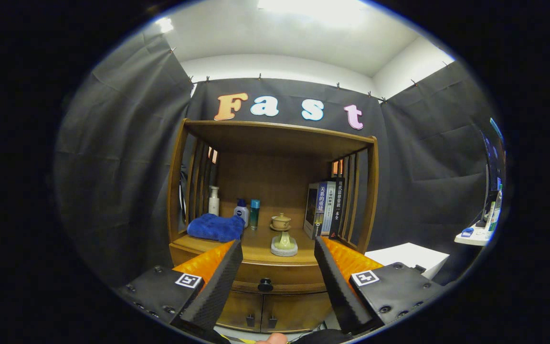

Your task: Pull open the drawer, take out the items inside it, and place them on the countertop above the cabinet.

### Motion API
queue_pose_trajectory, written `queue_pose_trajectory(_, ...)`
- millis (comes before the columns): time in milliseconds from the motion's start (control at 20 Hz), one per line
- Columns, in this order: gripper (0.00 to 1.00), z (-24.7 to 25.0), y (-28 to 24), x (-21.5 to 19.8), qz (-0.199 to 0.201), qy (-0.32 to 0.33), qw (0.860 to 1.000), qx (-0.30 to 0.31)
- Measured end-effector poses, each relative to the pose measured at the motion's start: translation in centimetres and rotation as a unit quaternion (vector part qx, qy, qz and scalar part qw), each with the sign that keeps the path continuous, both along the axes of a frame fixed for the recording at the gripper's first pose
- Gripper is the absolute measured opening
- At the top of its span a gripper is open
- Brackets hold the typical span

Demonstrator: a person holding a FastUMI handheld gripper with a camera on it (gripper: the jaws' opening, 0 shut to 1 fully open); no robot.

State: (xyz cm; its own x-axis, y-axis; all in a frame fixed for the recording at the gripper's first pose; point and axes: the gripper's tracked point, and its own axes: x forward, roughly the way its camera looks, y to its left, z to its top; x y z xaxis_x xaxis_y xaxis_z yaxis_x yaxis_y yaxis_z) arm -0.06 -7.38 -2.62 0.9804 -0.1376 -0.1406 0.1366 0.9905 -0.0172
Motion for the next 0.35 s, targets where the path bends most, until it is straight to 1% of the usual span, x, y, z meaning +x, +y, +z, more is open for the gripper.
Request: queue_pose_trajectory(350, 0.98, 0.1, -0.15, -0.13, -0.001, 0.0, 1.0, 0.002)
